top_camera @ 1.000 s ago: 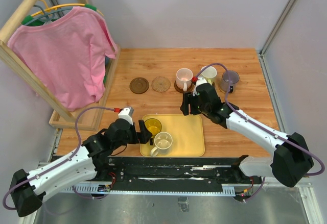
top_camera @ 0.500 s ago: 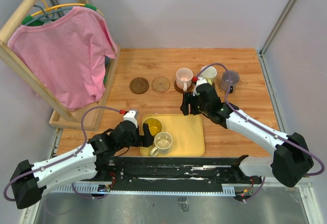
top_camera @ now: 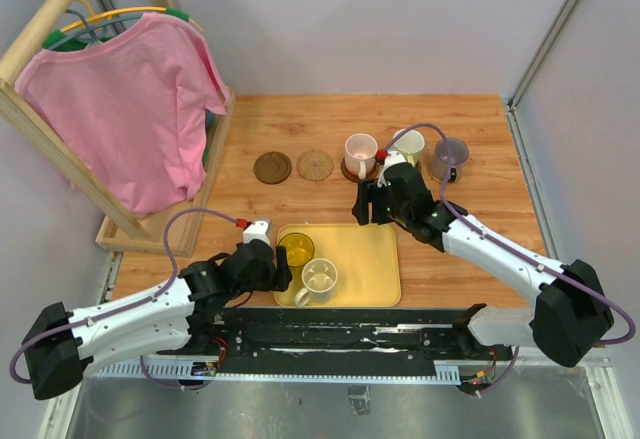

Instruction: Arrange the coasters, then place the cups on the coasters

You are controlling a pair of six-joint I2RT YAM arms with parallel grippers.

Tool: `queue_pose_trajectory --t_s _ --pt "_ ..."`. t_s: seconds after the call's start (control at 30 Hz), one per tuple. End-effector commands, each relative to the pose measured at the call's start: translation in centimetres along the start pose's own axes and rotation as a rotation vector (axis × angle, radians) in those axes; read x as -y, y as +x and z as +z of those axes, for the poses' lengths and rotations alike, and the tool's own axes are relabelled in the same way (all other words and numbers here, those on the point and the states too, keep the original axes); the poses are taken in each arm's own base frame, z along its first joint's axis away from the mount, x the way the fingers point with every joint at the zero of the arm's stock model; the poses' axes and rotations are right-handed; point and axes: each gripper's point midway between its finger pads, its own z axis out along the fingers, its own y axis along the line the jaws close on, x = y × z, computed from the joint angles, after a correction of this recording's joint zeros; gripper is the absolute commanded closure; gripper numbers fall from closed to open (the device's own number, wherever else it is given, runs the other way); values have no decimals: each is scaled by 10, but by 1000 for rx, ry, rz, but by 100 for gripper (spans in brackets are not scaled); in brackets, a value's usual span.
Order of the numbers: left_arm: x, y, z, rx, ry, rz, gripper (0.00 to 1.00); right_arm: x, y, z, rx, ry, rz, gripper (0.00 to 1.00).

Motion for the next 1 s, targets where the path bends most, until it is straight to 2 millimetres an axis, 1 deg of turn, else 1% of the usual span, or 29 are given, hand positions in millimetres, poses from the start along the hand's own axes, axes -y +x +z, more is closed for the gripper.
queue_pose_trajectory --t_s 0.0,0.17,0.33,0.5,0.77,0.97 --pt "7 -19 -5 59 -1 6 28 -3 3 2 1 -5 8 34" --pt "12 -25 -5 77 13 39 41 -2 4 0 5 -2 8 34" --pt "11 -22 -2 56 -1 71 44 -1 6 -2 7 -1 9 34" --pt "11 -20 1 36 -19 90 51 -1 12 -1 1 -9 15 33" --pt "16 -22 3 26 -17 113 51 -2 17 0 -5 -23 22 33" --pt "20 -26 1 15 -25 134 51 -3 18 -1 2 -33 28 33"
